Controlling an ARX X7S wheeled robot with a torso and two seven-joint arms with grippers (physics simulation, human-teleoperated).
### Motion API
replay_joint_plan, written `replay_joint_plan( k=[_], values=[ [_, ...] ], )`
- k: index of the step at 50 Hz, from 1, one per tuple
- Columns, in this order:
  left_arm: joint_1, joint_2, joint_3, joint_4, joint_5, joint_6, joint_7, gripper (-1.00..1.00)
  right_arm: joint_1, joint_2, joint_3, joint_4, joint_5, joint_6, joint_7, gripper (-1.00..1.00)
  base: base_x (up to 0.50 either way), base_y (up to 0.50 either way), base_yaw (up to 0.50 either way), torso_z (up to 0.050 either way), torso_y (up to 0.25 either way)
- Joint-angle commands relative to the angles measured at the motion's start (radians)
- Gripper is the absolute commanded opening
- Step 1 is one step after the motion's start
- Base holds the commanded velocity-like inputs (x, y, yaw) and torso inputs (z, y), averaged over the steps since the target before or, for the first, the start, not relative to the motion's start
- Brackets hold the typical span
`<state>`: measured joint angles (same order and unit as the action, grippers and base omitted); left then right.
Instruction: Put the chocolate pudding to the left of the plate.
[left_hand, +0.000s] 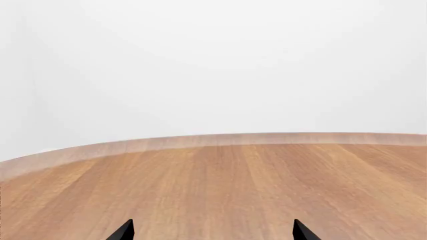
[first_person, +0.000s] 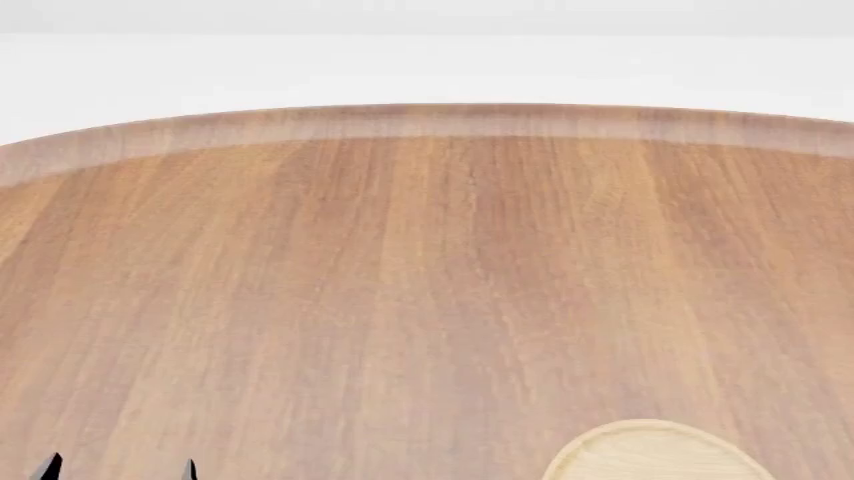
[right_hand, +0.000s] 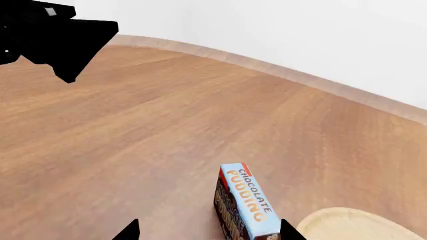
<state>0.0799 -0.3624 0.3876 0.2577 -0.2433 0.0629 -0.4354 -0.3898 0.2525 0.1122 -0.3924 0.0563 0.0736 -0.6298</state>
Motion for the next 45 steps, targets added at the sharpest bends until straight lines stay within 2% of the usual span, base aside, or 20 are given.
replay_joint_plan(
  k=[1, 10, 14, 19, 21, 22, 23, 24, 45],
  values=[
    [0.016, -0.013, -0.003, 0.041, 0.003, -0.007, -0.014, 1.0, -0.074, -0.055, 0.008, -0.197, -0.036, -0.09, 0.088, 1.0, 0.0, 0.0, 0.0, 0.0, 0.0],
    [0.041, -0.027, -0.01, 0.09, 0.008, -0.001, -0.03, 1.0, -0.066, -0.091, -0.025, -0.239, -0.053, -0.13, 0.128, 1.0, 0.0, 0.0, 0.0, 0.0, 0.0],
    [0.08, -0.034, -0.028, 0.141, 0.043, 0.032, -0.067, 1.0, -0.046, -0.124, -0.027, -0.237, -0.121, -0.172, 0.193, 1.0, 0.0, 0.0, 0.0, 0.0, 0.0],
    [0.115, -0.053, -0.038, 0.192, 0.053, 0.048, -0.078, 1.0, -0.061, -0.155, -0.018, -0.269, -0.11, -0.2, 0.24, 1.0, 0.0, 0.0, 0.0, 0.0, 0.0],
    [0.151, -0.061, -0.048, 0.233, 0.089, 0.081, -0.1, 1.0, -0.069, -0.182, -0.013, -0.268, -0.17, -0.249, 0.294, 1.0, 0.0, 0.0, 0.0, 0.0, 0.0],
    [0.18, -0.064, -0.054, 0.251, 0.139, 0.14, -0.116, 1.0, -0.072, -0.209, -0.011, -0.23, -0.282, -0.359, 0.377, 1.0, 0.0, 0.0, 0.0, 0.0, 0.0],
    [0.189, -0.065, -0.056, 0.255, 0.151, 0.157, -0.121, 1.0, -0.082, -0.201, -0.026, -0.234, -0.27, -0.356, 0.365, 1.0, 0.0, 0.0, 0.0, 0.0, 0.0],
    [0.208, -0.065, -0.062, 0.263, 0.163, 0.201, -0.13, 1.0, -0.085, -0.22, -0.022, -0.217, -0.337, -0.419, 0.426, 1.0, 0.0, 0.0, 0.0, 0.0, 0.0],
    [0.29, -0.074, -0.095, 0.256, 0.207, 0.415, -0.168, 1.0, -0.184, -0.207, -0.098, -0.274, -0.439, -0.566, 0.606, 1.0, 0.0, 0.0, 0.0, 0.0, 0.0]
  ],
)
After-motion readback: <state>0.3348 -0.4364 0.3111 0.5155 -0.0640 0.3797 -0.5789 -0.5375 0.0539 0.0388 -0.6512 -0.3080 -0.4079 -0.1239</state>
